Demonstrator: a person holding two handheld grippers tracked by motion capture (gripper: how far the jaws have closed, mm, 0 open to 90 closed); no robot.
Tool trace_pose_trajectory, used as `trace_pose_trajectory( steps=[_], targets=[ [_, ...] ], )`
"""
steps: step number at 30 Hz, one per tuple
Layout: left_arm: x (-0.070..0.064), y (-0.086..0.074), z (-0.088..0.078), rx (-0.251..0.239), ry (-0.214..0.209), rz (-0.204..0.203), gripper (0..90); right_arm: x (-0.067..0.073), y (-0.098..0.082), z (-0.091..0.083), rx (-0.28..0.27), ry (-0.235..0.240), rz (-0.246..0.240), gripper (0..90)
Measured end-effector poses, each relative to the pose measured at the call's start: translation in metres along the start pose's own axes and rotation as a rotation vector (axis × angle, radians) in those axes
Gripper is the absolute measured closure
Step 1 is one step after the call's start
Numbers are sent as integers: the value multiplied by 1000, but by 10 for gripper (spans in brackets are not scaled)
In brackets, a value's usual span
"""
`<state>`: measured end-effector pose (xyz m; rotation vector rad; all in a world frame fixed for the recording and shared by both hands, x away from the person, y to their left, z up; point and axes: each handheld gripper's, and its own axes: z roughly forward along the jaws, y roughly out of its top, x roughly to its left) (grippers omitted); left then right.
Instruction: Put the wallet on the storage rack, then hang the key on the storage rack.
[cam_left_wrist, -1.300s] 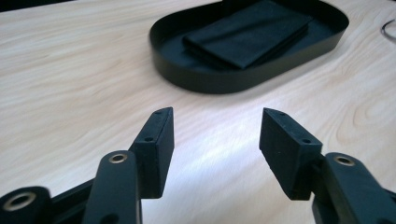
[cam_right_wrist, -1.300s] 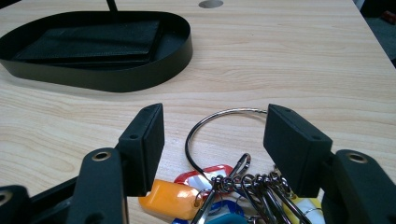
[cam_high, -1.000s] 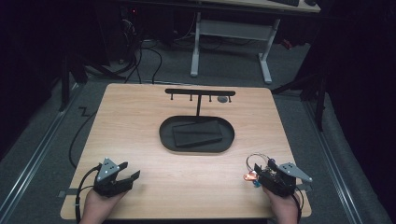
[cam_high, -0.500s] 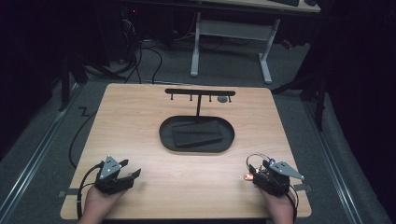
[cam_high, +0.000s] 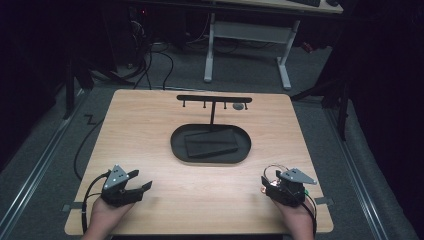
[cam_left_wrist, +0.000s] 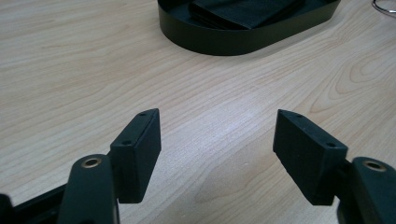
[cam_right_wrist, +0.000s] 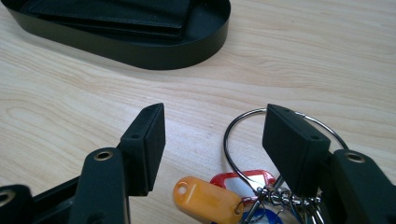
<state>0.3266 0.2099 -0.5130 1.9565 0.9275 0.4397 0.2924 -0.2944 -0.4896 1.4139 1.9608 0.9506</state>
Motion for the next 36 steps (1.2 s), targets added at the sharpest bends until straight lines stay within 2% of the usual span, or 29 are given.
trace_pose_trajectory(
  steps=[7, 12, 15, 20, 23, 27, 36],
  targets=[
    [-5, 1, 2, 3, 11, 20, 308, 4, 6, -2, 53, 6, -39, 394],
    [-5, 2, 2, 3, 7, 24, 311, 6, 5, 1, 114, 20, -50, 393],
    [-4, 1, 3, 5, 5, 23, 312, 7, 5, 2, 152, 19, -83, 396],
    [-4, 2, 3, 3, 3, 25, 313, 7, 11, 2, 206, 22, -109, 390],
    [-4, 2, 5, 7, -5, 25, 313, 6, 15, 1, 225, 34, -100, 390],
    [-4, 1, 8, 12, -14, 24, 312, 5, 22, 1, 258, 38, -110, 390],
    [-5, 1, 4, 11, -23, 30, 313, 0, 29, 2, 381, 38, -120, 410]
  ],
)
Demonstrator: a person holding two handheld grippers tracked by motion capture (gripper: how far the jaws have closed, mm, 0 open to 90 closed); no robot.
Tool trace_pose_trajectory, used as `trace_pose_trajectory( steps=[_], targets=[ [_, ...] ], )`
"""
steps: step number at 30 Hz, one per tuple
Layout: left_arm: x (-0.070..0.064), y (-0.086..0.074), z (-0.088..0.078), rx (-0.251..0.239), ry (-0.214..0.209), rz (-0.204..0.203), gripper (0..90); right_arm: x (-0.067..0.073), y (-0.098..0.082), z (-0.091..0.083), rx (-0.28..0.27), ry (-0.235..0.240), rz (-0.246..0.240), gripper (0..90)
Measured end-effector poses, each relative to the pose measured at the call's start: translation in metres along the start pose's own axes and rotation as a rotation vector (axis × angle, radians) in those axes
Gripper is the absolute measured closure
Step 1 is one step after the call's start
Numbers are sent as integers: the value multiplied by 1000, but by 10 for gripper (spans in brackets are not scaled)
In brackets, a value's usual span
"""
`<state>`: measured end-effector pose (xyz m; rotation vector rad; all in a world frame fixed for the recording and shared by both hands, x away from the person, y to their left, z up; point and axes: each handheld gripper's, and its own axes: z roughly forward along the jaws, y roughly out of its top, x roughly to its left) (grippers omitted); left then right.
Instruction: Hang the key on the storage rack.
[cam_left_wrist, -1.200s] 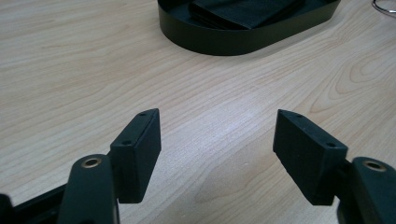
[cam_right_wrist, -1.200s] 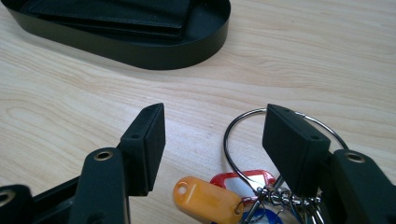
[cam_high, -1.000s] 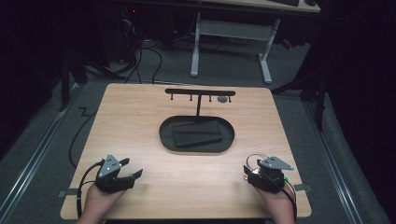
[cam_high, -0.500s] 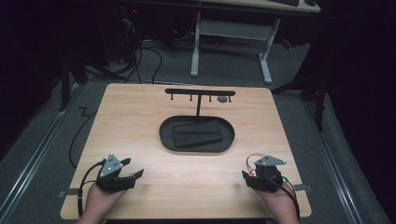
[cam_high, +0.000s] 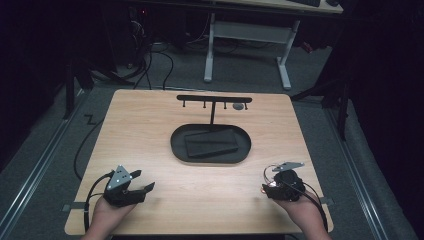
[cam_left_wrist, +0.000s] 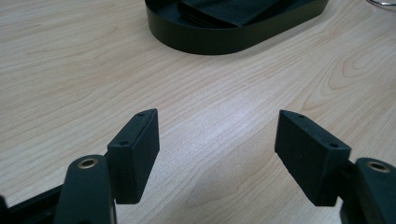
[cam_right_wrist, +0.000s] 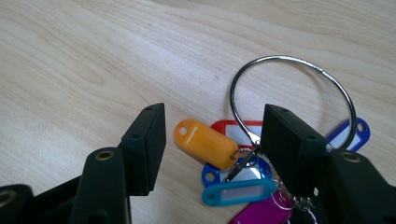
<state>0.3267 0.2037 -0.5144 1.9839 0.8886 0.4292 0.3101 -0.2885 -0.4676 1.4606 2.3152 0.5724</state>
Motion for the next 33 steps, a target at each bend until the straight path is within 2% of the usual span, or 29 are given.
trace_pose_trajectory(
  steps=[3, 6, 9, 12, 19, 28, 33],
  targets=[
    [0, -1, 0, 14, -2, 6, 313, -3, 4, -2, 32, 8, -3, 418],
    [-2, 0, 0, 12, 2, 10, 312, -7, 13, -7, 69, 7, -37, 421],
    [-5, -1, -2, 12, 9, 25, 309, -12, 21, -10, 102, 18, -48, 415],
    [-6, -2, -4, 11, 12, 36, 307, -18, 26, -11, 157, 11, -67, 408],
    [-5, -3, -3, 21, 9, 33, 305, -32, 26, -10, 193, 16, -58, 419],
    [-5, -3, -3, 14, 5, 29, 305, -53, 25, -8, 226, 10, -13, 437],
    [-7, -2, 0, 17, 2, 37, 304, -68, 27, -3, 267, 6, 15, 451]
  ],
)
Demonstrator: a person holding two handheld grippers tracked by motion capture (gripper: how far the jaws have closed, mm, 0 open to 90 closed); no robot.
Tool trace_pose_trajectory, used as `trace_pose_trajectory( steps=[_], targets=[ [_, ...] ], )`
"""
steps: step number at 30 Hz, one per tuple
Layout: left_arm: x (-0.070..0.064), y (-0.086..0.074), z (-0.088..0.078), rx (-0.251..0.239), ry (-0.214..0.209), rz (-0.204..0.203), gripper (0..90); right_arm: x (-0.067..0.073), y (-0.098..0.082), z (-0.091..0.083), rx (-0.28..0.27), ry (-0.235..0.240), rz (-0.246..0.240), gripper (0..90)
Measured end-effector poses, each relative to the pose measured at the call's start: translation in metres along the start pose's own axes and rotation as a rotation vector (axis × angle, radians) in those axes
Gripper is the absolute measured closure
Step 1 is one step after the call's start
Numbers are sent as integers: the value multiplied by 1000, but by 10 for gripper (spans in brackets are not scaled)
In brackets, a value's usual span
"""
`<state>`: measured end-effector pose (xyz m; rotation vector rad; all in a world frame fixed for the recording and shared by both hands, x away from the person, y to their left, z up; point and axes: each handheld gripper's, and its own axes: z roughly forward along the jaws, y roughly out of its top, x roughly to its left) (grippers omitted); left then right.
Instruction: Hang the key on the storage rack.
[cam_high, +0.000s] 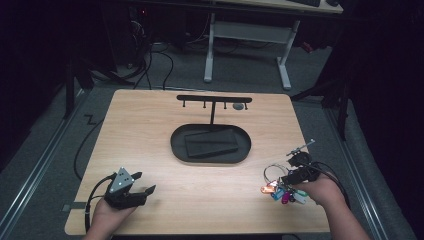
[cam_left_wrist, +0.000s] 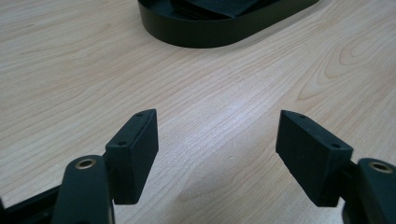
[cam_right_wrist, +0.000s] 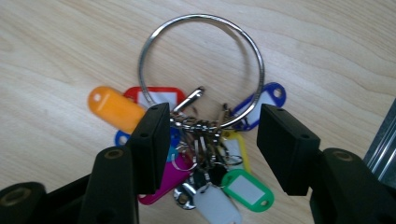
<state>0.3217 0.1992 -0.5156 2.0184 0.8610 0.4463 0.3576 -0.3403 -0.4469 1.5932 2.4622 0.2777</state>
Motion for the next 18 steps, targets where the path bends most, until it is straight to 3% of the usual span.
trace_pose_trajectory(
  steps=[8, 18],
  targets=[
    [1, -1, 0, 8, 3, 1, 304, -19, 14, 15, 48, -9, 65, 457],
    [1, -3, -1, 16, 8, 7, 305, -31, 14, 35, 85, 31, 133, 523]
  ],
)
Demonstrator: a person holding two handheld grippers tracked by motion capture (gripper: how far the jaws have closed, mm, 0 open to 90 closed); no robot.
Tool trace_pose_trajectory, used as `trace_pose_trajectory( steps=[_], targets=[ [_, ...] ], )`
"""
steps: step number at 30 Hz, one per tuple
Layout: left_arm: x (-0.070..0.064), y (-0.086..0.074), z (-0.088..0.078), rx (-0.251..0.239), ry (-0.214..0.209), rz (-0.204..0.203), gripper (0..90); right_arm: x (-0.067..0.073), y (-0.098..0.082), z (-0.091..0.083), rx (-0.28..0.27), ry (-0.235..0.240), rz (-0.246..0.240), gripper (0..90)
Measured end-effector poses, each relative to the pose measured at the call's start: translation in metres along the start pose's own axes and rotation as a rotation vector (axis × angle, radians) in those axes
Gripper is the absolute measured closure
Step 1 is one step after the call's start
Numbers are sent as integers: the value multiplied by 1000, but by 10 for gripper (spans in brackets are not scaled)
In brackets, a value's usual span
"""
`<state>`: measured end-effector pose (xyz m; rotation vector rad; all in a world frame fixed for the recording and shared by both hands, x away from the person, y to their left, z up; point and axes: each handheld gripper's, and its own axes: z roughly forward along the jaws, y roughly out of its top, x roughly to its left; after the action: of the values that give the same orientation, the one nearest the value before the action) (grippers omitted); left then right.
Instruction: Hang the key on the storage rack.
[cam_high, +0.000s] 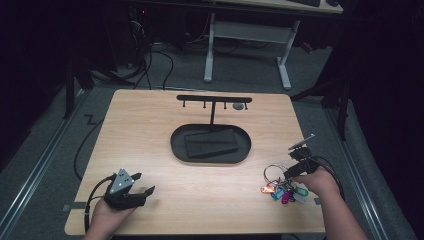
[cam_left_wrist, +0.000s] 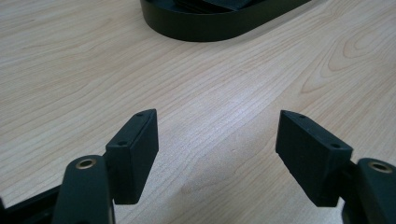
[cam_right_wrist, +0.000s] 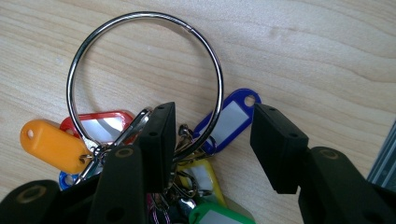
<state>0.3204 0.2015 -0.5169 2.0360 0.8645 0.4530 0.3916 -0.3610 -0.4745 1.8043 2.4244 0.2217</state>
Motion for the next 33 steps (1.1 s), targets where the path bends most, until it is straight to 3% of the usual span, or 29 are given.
trace_pose_trajectory(
  steps=[6, 10, 16, 22, 33],
  targets=[
    [-1, 0, 0, 0, 3, 7, 306, 0, 3, 5, 22, 31, 37, 606],
    [0, 0, 0, 1, 4, 9, 306, -1, 5, 6, 29, 26, 60, 687],
    [-1, 0, 1, 5, 1, 15, 306, 3, 7, 0, 19, 21, 53, 838],
    [-1, 1, 1, 2, -2, 15, 306, 14, 9, -12, -1, 10, 2, 864],
    [-2, 1, 2, 0, -9, 15, 306, 44, 13, -53, -35, 15, -129, 873]
  ],
)
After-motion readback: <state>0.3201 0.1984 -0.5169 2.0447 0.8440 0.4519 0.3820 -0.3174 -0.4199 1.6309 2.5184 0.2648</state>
